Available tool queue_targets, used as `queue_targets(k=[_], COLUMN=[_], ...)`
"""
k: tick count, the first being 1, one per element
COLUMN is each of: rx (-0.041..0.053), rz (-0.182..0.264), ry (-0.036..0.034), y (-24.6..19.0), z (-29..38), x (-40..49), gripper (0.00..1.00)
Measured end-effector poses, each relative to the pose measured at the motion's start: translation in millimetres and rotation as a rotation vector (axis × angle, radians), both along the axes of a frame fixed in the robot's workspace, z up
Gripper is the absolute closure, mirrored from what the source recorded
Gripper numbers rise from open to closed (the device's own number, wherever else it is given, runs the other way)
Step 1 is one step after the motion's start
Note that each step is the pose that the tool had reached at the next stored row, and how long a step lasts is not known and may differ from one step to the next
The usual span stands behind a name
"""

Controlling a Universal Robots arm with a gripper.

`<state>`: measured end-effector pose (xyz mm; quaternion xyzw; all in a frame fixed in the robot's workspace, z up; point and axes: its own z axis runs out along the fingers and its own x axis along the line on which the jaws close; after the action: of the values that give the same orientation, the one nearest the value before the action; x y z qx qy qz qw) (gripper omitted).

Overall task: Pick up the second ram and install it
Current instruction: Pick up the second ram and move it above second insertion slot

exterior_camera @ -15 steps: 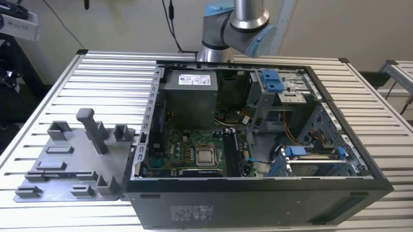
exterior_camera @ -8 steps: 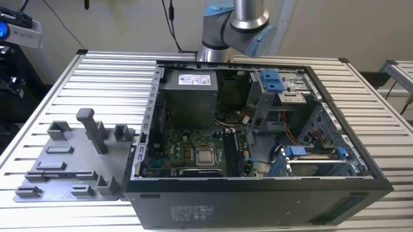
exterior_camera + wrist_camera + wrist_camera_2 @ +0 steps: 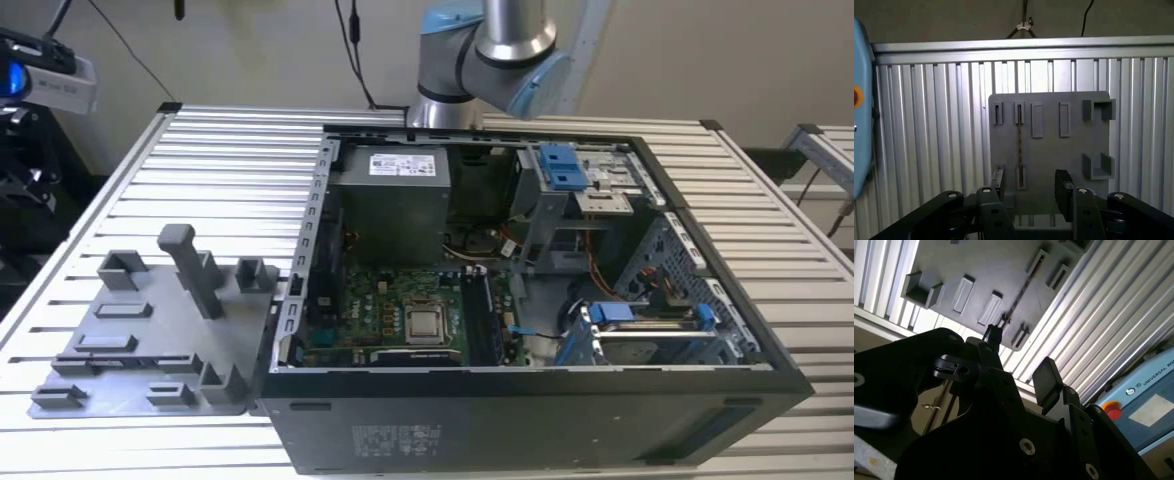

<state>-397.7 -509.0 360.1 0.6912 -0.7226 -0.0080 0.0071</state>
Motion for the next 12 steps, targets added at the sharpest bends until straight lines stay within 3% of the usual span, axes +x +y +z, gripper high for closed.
queue_targets(k=[2,4,7,9,12], rx=[-0.0016,-0.0117,-0.0109,-0.0019,0.0308], rz=[0.000,0.000,0.000,0.000,0.000], ry=[0.0002,0.0002,0.0000,0.0002,0.0000], y=[0.0,0.4,0.4,0.0,-1.1], z=[-1.9,-3.4,-7.1,-8.9,-10.1], x=[0.0,-0.1,0.0,0.0,0.0], gripper=[0.46,0.46,0.46,0.46,0.46])
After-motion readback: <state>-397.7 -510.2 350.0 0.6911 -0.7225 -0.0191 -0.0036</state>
